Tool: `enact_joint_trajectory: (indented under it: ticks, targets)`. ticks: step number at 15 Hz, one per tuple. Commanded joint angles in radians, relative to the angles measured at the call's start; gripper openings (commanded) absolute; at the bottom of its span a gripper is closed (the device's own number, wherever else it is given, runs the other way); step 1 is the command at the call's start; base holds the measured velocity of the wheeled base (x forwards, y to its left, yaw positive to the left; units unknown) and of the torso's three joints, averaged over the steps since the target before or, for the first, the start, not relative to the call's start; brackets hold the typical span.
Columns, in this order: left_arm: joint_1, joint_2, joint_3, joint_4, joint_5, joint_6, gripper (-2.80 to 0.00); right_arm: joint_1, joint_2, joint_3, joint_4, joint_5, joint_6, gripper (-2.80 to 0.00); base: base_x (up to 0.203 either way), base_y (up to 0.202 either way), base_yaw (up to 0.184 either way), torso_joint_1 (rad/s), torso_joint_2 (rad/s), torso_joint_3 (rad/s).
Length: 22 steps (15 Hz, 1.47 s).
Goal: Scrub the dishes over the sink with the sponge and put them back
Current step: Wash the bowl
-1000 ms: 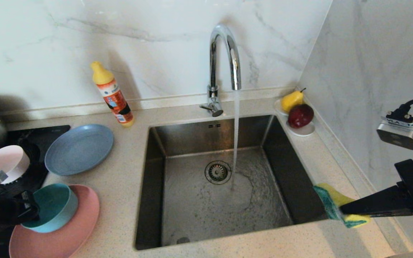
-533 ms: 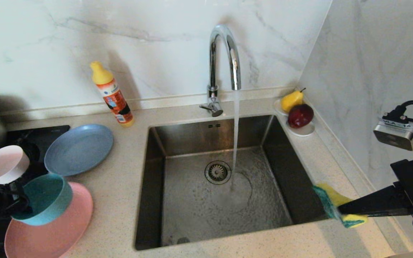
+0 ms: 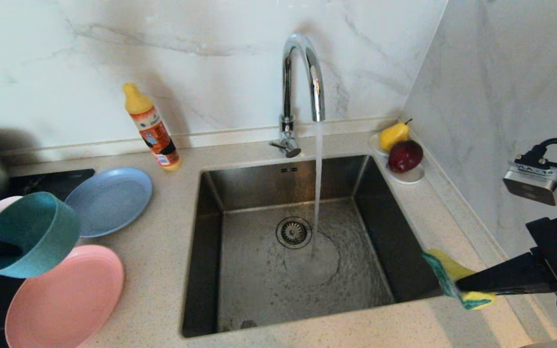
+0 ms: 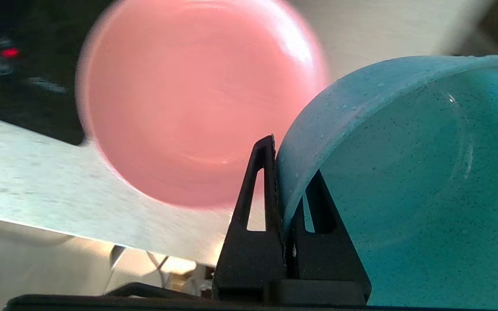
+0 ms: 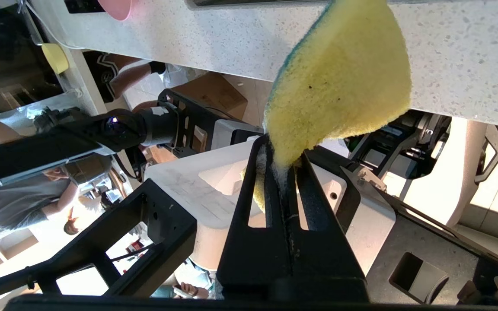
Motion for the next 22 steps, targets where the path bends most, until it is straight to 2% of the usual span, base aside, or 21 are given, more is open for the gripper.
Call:
enact_joint_trajectory:
  ticks: [1,2,3,5,8,11,14,16,19,22]
  targets:
    - [-0.048,-0.072,-0.042,0.045,-0.013,-0.002,-2.80,0.000,-0.008,-0.003,0.004,0.004,0.003,-2.80,0.000,0.000,0.000,0.000,0.00,0.000]
    - [-0.075,-0.076,-0.044,0.049,-0.010,-0.001,-2.80,0.000,-0.021,-0.013,0.005,0.004,0.003,-2.80,0.000,0.000,0.000,0.000,0.00,0.000]
    - [-0.144,-0.077,-0.044,0.050,0.000,-0.001,-2.80,0.000,-0.033,-0.017,0.005,0.005,0.004,-2.80,0.000,0.000,0.000,0.000,0.00,0.000]
    - [-0.357,-0.057,-0.050,0.046,0.056,-0.012,-2.80,0.002,-0.062,-0.018,0.005,0.005,0.007,-2.80,0.000,0.000,0.000,0.000,0.00,0.000]
    - [-0.641,0.040,-0.086,0.001,0.198,-0.100,-2.80,0.002,-0.078,-0.021,0.005,0.003,0.007,-2.80,0.000,0.000,0.000,0.000,0.00,0.000]
    - [-0.859,0.169,-0.127,-0.046,0.301,-0.215,-2.80,0.002,-0.069,-0.024,0.004,0.001,0.004,-2.80,0.000,0.000,0.000,0.000,0.00,0.000]
    - [-1.002,0.322,-0.135,-0.193,0.387,-0.350,-2.80,0.000,-0.078,-0.027,0.005,0.001,0.006,-2.80,0.000,0.000,0.000,0.000,0.00,0.000]
    - [-1.071,0.412,-0.150,-0.258,0.431,-0.397,-2.80,-0.003,-0.077,-0.029,0.004,-0.001,0.006,-2.80,0.000,0.000,0.000,0.000,0.00,0.000]
    - [-1.128,0.543,-0.241,-0.294,0.478,-0.454,-2.80,-0.001,-0.080,-0.030,0.004,0.001,0.004,-2.80,0.000,0.000,0.000,0.000,0.00,0.000]
    - [-1.144,0.632,-0.351,-0.298,0.495,-0.485,-2.80,-0.001,-0.077,-0.029,0.004,0.001,0.004,-2.80,0.000,0.000,0.000,0.000,0.00,0.000]
